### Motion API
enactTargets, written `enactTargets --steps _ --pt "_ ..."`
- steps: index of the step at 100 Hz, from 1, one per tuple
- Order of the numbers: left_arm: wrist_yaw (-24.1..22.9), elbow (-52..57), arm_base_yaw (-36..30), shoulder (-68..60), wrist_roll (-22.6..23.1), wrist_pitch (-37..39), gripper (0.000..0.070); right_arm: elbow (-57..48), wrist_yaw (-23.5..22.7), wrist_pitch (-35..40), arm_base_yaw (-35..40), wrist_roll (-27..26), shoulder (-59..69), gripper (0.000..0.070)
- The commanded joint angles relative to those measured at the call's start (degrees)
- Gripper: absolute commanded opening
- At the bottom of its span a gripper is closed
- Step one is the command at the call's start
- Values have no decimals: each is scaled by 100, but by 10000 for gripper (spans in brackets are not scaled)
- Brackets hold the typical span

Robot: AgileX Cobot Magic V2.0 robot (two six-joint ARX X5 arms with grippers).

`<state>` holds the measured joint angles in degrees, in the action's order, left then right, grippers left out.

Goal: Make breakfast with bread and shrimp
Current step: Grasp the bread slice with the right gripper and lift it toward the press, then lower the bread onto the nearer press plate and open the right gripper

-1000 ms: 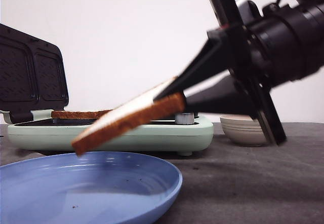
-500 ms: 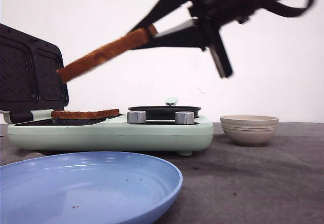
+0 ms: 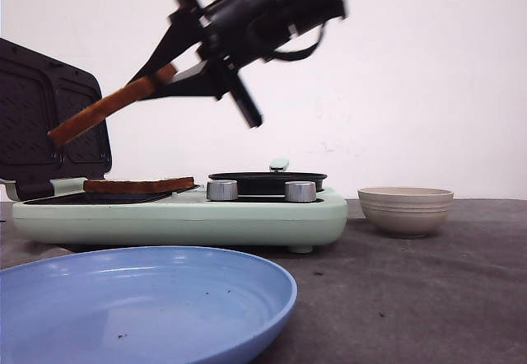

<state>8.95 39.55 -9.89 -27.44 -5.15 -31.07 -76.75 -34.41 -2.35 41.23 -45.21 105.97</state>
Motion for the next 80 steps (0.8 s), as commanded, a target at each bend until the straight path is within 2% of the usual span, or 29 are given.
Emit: enactTargets --steps 1,28,64,80 --pt "-15 33 -2 -15 -9 68 350 -420 -11 11 52 85 345 0" --pt "-17 33 -2 -15 -9 74 350 -1325 -4 254 55 9 1237 0" --pt "-17 33 -2 -17 -9 90 350 -1394 284 262 96 -98 1464 0" --pt "-17 33 -2 -17 -11 94 350 -1394 278 374 107 -79 1469 0"
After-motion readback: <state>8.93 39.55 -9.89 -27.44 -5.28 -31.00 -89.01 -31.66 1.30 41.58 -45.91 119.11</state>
